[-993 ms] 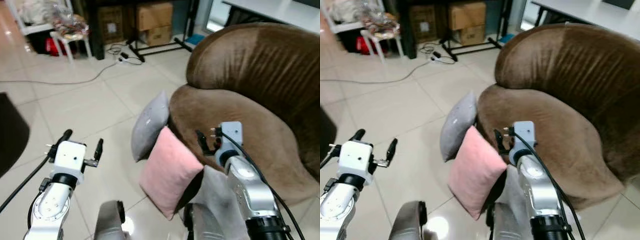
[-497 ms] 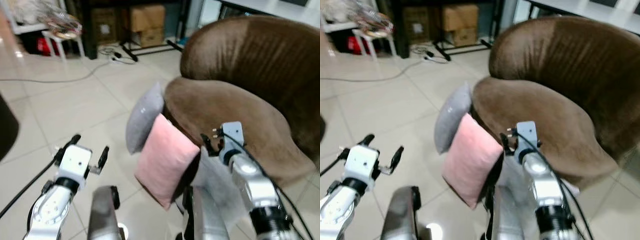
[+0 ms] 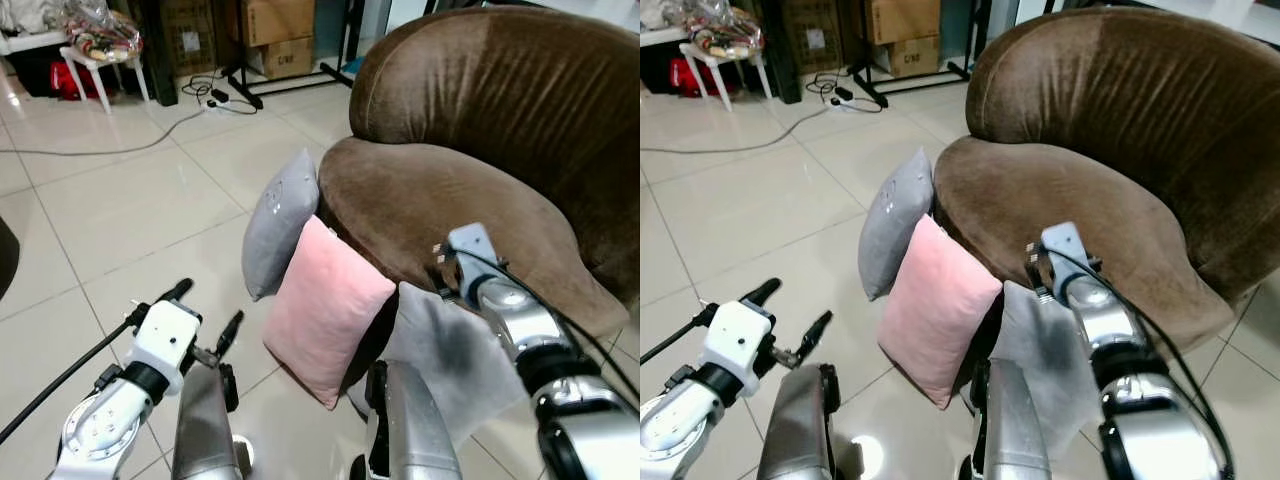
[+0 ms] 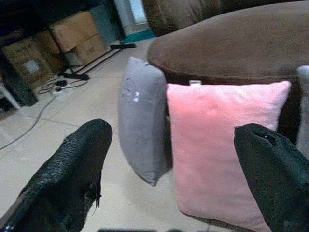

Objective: Move the pillow to the sofa from floor

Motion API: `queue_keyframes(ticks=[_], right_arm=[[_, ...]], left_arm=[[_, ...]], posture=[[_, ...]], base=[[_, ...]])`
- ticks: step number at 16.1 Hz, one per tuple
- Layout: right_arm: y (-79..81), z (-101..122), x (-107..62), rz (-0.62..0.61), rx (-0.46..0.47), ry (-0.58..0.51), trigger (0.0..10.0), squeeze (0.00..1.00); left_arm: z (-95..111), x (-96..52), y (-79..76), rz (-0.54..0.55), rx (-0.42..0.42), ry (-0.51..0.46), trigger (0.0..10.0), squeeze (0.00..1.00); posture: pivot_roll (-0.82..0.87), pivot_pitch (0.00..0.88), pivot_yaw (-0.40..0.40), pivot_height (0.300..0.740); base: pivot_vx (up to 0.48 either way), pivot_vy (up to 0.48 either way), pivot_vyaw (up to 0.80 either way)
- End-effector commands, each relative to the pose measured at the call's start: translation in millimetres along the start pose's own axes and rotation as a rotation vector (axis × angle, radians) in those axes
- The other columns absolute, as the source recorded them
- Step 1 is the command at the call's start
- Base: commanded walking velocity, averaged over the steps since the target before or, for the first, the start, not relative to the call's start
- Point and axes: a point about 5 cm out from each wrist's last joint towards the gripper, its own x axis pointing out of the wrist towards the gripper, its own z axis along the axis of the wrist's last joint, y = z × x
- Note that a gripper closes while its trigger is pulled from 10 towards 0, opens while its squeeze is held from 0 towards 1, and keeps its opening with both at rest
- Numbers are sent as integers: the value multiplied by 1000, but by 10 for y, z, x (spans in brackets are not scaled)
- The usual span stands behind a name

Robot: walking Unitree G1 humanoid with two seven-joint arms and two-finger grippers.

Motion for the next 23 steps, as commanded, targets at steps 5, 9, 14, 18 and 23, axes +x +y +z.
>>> queue_keyframes(ticks=[5,9,14,18,23], right_arm=[[-300,-231,-73,106,-173,174,10000,1000],[-333,-434,-134,226,-275,320,10000,1000],[-223,-437,-59,93,-385,320,10000,0],[103,-585,-14,159,-537,385,10000,0],[251,-606,13,119,-543,387,10000,0]], left_arm=[[23,-100,-15,-126,2,37,10000,0],[35,-85,-42,-170,0,46,10000,0],[55,-76,-66,-205,-9,49,10000,0],[46,-95,-120,-265,-17,67,10000,0],[62,-144,-101,-272,-14,80,10000,0]], posture=[[30,0,-77,475],[24,0,-62,475],[36,0,-57,475],[45,0,-57,475],[67,0,-60,475]], base=[[0,0,0],[0,0,0],[0,0,0],[0,0,0],[0,0,0]])
